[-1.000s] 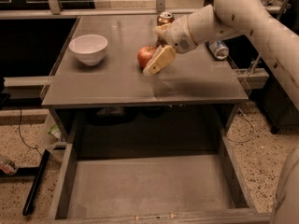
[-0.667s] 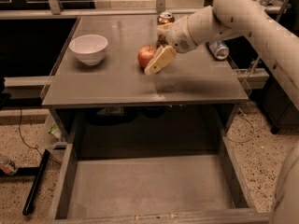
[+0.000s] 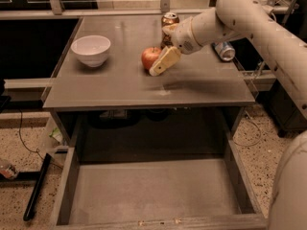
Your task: Place apple into top drawer
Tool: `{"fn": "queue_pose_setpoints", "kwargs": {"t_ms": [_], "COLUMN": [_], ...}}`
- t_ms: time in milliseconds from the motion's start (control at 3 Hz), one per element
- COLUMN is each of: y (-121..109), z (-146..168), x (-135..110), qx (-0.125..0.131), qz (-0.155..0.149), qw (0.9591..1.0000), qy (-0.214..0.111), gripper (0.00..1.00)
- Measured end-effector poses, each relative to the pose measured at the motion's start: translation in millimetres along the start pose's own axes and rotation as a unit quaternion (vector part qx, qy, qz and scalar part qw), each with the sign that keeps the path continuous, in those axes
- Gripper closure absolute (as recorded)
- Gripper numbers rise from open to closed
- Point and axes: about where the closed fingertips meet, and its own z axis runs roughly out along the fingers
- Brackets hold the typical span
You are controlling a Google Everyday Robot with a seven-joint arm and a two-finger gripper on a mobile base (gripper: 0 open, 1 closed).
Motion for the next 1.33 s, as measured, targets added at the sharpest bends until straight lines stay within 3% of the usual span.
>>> {"fn": "queue_pose_setpoints", "kwargs": {"t_ms": [667, 1333], "y": [1.8, 1.8], "z": [13.0, 13.1], "x": [19.1, 19.2], "qx": [-0.017, -0.018], "qz": [0.038, 0.038], "qw": [0.9991, 0.9991], "qy": [-0.006, -0.006], "gripper": [0.00, 0.41]}}
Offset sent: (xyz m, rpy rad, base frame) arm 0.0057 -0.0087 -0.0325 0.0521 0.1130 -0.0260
